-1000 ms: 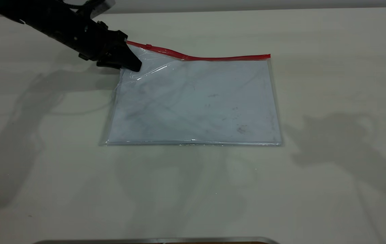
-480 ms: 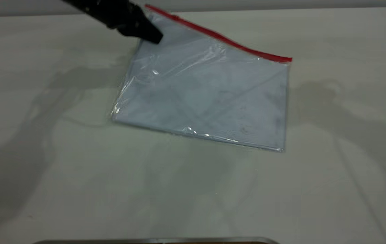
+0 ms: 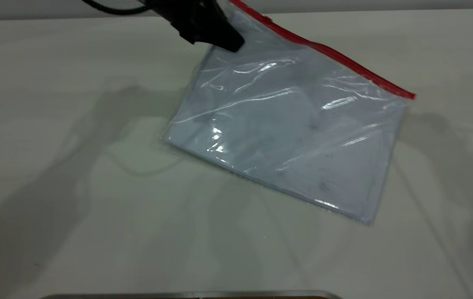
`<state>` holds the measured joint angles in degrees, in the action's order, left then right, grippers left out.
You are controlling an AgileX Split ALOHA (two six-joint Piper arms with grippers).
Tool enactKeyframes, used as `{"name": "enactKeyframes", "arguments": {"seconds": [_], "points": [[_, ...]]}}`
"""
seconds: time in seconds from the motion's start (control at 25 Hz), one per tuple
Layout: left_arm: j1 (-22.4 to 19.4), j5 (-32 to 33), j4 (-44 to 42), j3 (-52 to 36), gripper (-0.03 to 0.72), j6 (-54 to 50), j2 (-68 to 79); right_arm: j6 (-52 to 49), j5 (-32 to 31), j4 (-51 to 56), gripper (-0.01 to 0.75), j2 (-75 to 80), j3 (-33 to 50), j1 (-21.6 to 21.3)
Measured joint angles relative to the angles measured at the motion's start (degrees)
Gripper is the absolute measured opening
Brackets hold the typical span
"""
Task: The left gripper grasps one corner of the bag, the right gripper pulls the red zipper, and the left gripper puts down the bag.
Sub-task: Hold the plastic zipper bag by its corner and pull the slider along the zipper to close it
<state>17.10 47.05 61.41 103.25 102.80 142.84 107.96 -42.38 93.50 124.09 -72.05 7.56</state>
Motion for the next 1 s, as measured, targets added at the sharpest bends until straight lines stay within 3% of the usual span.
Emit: {"name": "enactKeyframes", "arguments": {"seconds": [0.52,1.0], "points": [[1.09,-1.36,0.00,0.00,0.053,3.51,0.00,6.56,-4.66,6.26,0.412,6.65,-0.34,0.43],[1.09,-1.67,0.00,0.00,0.053,3.58,-0.08,6.73,-6.67,7.67,0.412,10.40,-3.95,2.13]]}}
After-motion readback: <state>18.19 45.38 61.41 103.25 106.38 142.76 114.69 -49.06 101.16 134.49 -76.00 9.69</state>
